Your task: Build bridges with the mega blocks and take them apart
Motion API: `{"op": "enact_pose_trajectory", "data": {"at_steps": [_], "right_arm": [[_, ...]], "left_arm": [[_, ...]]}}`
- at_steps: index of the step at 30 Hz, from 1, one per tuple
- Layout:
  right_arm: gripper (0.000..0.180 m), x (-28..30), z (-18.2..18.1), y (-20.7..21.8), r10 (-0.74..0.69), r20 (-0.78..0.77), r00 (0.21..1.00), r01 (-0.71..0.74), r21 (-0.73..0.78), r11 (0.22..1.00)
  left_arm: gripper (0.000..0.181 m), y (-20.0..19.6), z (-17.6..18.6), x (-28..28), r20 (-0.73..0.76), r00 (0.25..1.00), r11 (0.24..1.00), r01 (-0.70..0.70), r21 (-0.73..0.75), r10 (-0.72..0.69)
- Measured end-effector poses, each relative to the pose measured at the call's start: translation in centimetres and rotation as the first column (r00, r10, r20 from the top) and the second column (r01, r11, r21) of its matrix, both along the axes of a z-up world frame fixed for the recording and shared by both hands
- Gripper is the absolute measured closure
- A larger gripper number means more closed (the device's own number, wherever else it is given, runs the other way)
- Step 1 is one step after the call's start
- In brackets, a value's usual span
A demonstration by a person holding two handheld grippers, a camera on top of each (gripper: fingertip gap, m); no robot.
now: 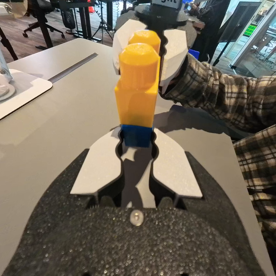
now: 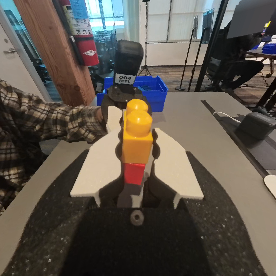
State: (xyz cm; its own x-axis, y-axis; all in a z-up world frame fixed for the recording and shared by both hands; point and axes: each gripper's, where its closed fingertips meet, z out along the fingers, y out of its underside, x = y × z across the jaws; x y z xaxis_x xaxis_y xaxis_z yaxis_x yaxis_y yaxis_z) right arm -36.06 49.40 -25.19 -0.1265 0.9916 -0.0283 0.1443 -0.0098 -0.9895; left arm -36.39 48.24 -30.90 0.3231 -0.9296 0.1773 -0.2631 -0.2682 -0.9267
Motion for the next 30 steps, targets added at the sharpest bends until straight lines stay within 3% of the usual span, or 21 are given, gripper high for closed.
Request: {"op": "enact_pose_trajectory", "data": {"at_steps": [9,11,12,18,20,21,30], "right_arm": [[0.143,0.3,0.9,-0.1,0.027,-0.126,0.992,-0.036,-0.065,0.997],[0.127,1.1,2.0,0.3,0.002,-0.191,0.982,-0.027,-0.127,0.992],[0.128,1.8,2.3,0.4,0.001,-0.21,0.978,-0.034,-0.154,0.988],[0.123,2.7,-1.1,-0.5,0.013,-0.114,0.993,-0.044,-0.271,0.962],[0.128,2.0,-1.6,-1.4,0.055,-0.094,0.994,-0.079,-0.277,0.958],[0.143,1.7,-1.8,-1.9,0.082,-0.08,0.993,-0.1,-0.264,0.959],[0.145,1.0,-1.8,-1.9,0.099,-0.111,0.989,-0.127,-0.287,0.95]], "left_arm": [[0.145,-0.5,0.8,0.3,0.086,0.995,0.998,0.044,-0.049,-0.04],[0.145,-0.4,1.0,0.0,0.124,0.991,0.995,0.05,-0.088,-0.039],[0.145,-0.3,1.2,-0.2,0.142,0.989,0.994,0.051,-0.101,-0.037],[0.145,-0.4,2.2,-0.7,0.201,0.979,0.992,0.061,-0.113,-0.037],[0.145,-0.7,2.6,-0.2,0.228,0.972,0.99,0.081,-0.115,-0.053],[0.145,-0.9,2.9,0.0,0.246,0.967,0.988,0.094,-0.12,-0.063],[0.145,-1.1,2.9,-0.2,0.265,0.961,0.982,0.119,-0.144,-0.078]]}}
